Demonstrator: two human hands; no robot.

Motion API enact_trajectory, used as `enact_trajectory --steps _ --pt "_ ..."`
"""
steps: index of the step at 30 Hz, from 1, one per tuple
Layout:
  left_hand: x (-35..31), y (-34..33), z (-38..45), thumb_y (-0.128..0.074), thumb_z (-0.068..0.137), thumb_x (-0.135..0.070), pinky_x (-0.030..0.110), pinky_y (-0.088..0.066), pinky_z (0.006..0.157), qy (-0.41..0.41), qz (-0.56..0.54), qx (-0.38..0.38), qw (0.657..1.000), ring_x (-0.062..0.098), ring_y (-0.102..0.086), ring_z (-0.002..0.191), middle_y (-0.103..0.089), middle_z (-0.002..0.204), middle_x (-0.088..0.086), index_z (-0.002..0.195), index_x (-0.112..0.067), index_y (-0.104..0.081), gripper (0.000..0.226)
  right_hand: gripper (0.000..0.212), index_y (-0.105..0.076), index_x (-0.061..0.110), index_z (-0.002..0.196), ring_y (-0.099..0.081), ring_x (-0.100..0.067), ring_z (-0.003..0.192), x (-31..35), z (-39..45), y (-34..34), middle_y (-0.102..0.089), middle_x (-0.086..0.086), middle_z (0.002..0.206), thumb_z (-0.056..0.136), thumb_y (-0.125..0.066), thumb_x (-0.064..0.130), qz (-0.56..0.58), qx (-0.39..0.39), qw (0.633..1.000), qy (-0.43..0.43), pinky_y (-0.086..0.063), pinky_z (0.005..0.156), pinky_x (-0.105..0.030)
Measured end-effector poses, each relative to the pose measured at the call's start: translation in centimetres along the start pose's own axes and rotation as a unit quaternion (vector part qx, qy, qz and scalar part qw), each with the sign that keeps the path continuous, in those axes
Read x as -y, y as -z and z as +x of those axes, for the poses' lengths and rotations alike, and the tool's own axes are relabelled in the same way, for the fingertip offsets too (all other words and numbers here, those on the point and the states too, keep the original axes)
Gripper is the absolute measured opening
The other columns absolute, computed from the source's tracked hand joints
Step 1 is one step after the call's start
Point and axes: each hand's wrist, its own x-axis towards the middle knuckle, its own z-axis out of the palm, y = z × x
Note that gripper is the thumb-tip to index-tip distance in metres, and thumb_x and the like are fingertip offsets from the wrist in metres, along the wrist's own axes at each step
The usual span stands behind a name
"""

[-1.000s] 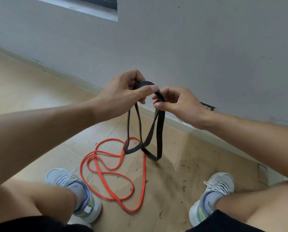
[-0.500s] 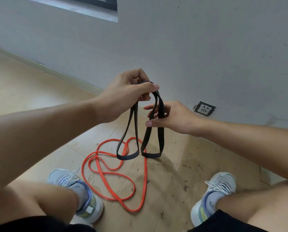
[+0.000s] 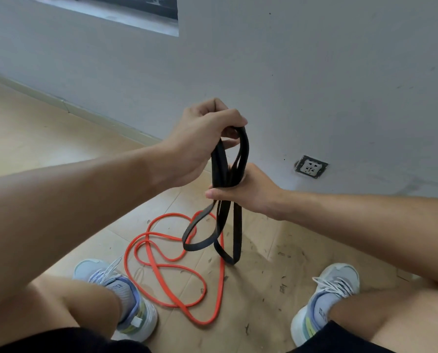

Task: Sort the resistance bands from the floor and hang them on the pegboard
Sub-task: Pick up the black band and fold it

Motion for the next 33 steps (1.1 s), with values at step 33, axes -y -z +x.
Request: enact_trajectory --steps 33 --pt "-0.2 4.1 -0.2 -0.084 0.081 -0.018 0.036 -0.064 0.078 0.008 0.136 -0.023 0.99 0.032 -0.075 0.096 -0.068 0.097 0.018 0.089 -0.008 -0.059 0.028 0.022 -0.077 0.025 0.113 -0.074 -0.009 0.103 -2.0 0.0 2.6 -0.08 0.003 0.106 0.091 -0.078 0.021 0.012 0.02 1.0 -0.016 -0.053 0.102 -0.03"
